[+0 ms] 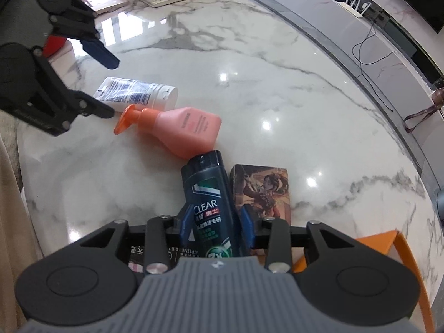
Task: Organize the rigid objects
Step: 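Grasp the white deodorant tube with the left tool while the right grasps the CLEAR bottle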
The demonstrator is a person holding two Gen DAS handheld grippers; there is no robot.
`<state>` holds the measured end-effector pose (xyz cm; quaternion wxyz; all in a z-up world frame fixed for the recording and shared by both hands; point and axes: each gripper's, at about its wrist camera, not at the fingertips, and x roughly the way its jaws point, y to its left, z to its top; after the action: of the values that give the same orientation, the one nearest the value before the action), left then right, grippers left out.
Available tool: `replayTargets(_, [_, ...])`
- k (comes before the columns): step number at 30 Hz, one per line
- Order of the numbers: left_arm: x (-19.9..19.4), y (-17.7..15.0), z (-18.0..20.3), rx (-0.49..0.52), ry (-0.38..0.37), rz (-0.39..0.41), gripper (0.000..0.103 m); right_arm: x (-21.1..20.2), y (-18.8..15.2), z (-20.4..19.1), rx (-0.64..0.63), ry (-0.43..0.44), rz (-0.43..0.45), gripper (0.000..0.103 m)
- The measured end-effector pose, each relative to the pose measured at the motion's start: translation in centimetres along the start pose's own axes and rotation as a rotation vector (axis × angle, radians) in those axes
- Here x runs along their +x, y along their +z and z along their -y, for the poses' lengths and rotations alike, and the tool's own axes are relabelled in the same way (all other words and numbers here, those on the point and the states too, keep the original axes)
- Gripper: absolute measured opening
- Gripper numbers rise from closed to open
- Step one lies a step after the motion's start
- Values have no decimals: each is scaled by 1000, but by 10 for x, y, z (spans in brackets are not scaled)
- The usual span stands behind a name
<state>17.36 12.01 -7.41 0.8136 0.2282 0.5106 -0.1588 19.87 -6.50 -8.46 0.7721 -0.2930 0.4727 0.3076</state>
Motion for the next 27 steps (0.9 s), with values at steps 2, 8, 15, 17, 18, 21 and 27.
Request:
replayTargets(2, [7,1,-4,2,-14,-6,69,3,3,1,-1,11,-20,38])
replayTargets(8, [29,5,-10,14,-31,-30,69,13,13,13,76,59,-95,41])
replayTargets(15, [33,11,-10,-22,-69,20,70,19,20,15,99,80,-116,41])
replayTargets(17, [34,13,-10,-40,-78,16,66,19,21,15,97,80,-125,42])
replayTargets(18, [34,14,-9,-42,-89,15,58,19,21,15,99,79,-133,42])
replayTargets(21, [31,14,-3,-46,-95,-9,56,17,21,14,123,108,-161,40])
replayTargets(27, [28,13,4,-104,-87,-13,58,27,17,12,165,129,-187,39])
